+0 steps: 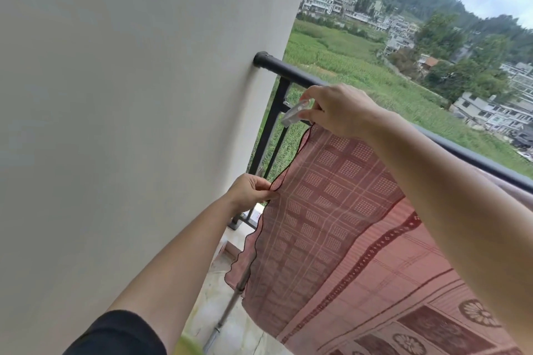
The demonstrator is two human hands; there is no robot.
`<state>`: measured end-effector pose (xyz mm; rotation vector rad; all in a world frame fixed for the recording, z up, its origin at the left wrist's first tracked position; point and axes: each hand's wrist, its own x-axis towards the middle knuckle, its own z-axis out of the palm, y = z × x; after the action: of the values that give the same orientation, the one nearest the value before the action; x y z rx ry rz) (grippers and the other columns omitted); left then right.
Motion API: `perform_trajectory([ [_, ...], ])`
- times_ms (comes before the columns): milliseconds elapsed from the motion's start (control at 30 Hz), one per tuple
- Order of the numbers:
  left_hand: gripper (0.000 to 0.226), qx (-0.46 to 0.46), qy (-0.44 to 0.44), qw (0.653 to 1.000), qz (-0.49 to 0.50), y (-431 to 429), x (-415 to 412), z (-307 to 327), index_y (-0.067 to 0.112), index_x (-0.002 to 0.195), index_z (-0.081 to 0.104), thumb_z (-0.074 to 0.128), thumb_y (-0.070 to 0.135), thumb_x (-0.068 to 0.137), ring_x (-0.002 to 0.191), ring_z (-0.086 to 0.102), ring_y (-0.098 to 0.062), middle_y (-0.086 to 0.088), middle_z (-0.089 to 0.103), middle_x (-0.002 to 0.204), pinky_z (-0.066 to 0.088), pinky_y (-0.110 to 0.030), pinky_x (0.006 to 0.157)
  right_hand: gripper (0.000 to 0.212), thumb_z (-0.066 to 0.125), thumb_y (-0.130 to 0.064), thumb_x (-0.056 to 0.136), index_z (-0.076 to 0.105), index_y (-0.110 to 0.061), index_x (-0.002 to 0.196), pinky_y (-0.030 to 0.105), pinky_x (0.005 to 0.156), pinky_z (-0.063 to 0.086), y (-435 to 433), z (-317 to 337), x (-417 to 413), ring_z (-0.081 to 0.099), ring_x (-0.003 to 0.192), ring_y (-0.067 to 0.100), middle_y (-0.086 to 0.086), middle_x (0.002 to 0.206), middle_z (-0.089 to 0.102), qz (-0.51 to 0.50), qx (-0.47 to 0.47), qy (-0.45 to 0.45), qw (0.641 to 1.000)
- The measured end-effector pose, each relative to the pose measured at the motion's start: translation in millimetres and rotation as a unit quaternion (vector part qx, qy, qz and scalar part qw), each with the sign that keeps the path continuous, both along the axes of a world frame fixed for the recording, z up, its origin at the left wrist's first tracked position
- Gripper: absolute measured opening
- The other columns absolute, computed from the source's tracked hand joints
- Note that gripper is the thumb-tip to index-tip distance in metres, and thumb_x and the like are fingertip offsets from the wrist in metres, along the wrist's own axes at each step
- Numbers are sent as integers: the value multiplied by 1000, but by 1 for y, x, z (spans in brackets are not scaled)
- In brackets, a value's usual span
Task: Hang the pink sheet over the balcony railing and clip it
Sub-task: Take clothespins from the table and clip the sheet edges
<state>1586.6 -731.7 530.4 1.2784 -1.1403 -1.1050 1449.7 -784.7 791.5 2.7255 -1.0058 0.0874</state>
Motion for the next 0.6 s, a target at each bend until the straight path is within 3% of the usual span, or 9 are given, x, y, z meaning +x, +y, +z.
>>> perform_trajectory([
  [100,39,13,-37,998,-54,-2,-4,12,6,97,74,81,35,72,75,62,-9,-2,72,85,48,-28,78,45,57,-47,96,56,-22,134,32,67,48,-3,1,-1,49,64,6,-7,96,63,-3,36,-19,999],
  [167,58,20,5,993,-116,-3,-9,29,12,124,62,82,36,76,102,66,-8,-2,71,113,50,-32,92,41,58,-45,96,58,-24,131,29,65,47,-5,3,-3,48,63,2,-11,93,60,-8,73,-35,997],
  [233,75,10,62,988,-143,-4,-19,46,20,143,44,80,39,80,124,57,-15,-3,58,138,44,-39,103,38,58,-44,96,59,-24,129,31,68,47,-6,4,-3,48,64,2,-9,103,63,-7,89,-42,995],
  [300,63,-32,136,984,-109,-4,-34,57,12,139,49,76,27,84,120,60,-18,-9,62,132,47,-35,101,39,57,-45,96,59,-24,129,31,71,45,-6,5,-1,49,66,4,-8,112,62,-5,95,-50,994],
  [367,39,-70,169,982,-45,-3,-42,57,3,123,64,72,15,87,107,66,-22,-14,69,118,52,-33,94,42,56,-48,96,58,-24,131,31,76,43,-7,7,0,53,79,10,-11,114,58,-7,108,-65,992],
  [500,31,-69,190,979,15,-2,-33,39,4,105,74,75,27,84,103,68,-30,-17,72,109,48,-46,94,47,64,-42,91,55,-22,133,29,80,52,-13,16,2,61,86,9,-4,111,65,-3,197,-142,970],
  [600,30,-82,187,979,23,2,-29,42,-3,105,72,73,19,86,91,70,-22,-19,72,105,54,-28,81,44,73,-40,85,57,-23,123,26,79,54,-11,24,10,63,83,8,-5,100,68,5,241,-157,958],
])
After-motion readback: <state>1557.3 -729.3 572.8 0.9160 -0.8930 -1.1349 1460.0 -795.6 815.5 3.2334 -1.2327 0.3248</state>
